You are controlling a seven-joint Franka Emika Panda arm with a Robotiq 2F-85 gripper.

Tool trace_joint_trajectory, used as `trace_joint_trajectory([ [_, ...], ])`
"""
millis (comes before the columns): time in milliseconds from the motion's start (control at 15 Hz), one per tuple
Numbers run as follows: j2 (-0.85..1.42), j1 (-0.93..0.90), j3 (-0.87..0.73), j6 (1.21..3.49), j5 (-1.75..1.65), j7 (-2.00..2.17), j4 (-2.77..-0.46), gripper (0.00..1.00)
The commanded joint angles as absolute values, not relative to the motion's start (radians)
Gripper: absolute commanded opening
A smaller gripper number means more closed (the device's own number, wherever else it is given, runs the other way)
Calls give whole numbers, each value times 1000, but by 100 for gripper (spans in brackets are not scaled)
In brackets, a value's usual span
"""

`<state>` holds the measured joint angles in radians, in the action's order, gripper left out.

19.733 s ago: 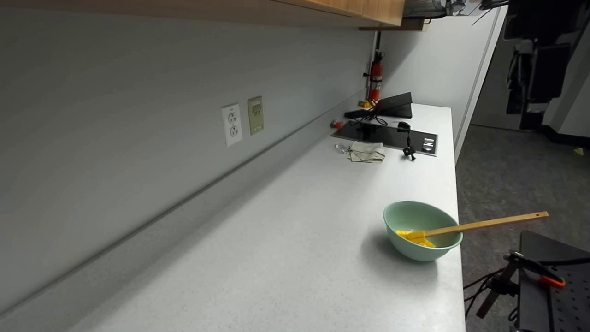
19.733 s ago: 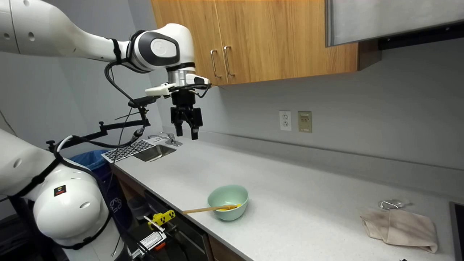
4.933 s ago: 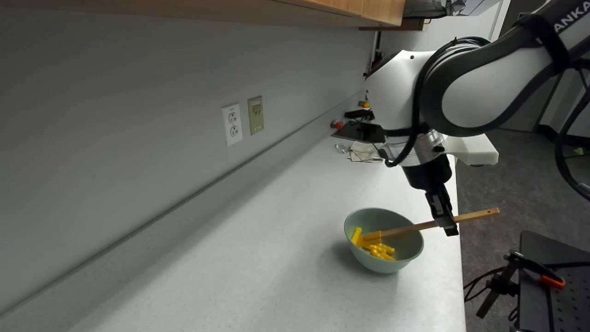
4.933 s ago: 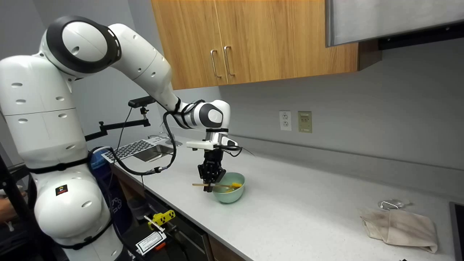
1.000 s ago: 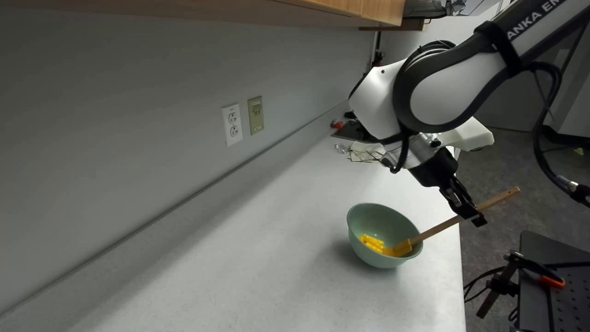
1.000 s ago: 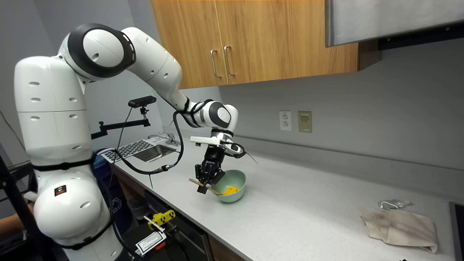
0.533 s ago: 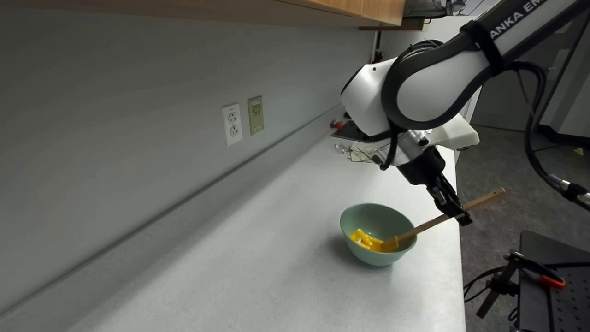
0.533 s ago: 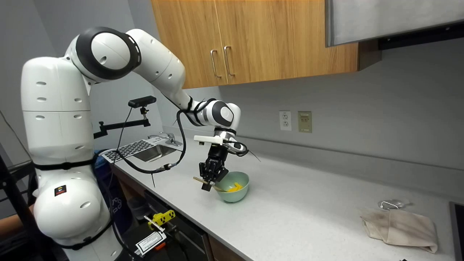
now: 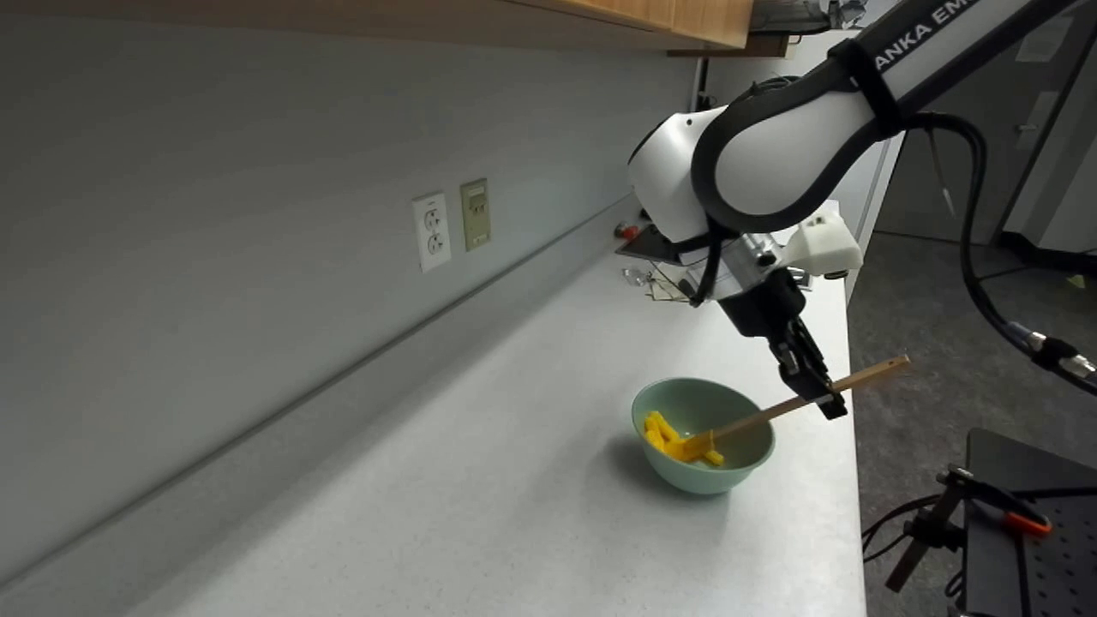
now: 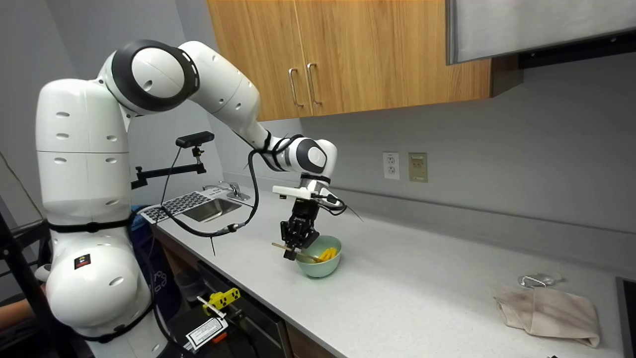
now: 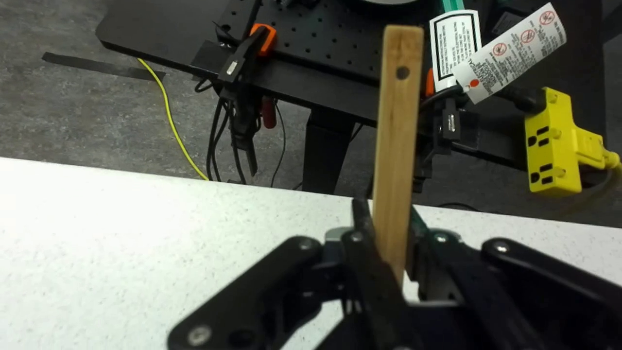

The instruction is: Use the wooden spoon to mix in the bowl

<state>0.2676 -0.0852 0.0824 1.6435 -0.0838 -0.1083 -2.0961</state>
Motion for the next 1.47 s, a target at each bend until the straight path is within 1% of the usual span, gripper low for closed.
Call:
trace_joint_trajectory([
  [0, 265, -62, 70, 1718, -48, -101, -2100, 4],
  [733, 156, -28, 59, 1876, 38, -137, -2189, 4],
  [1133, 74, -36, 60, 1841, 62, -170, -2234, 4],
  [1400, 66, -40, 59, 1832, 50, -170, -2262, 4],
])
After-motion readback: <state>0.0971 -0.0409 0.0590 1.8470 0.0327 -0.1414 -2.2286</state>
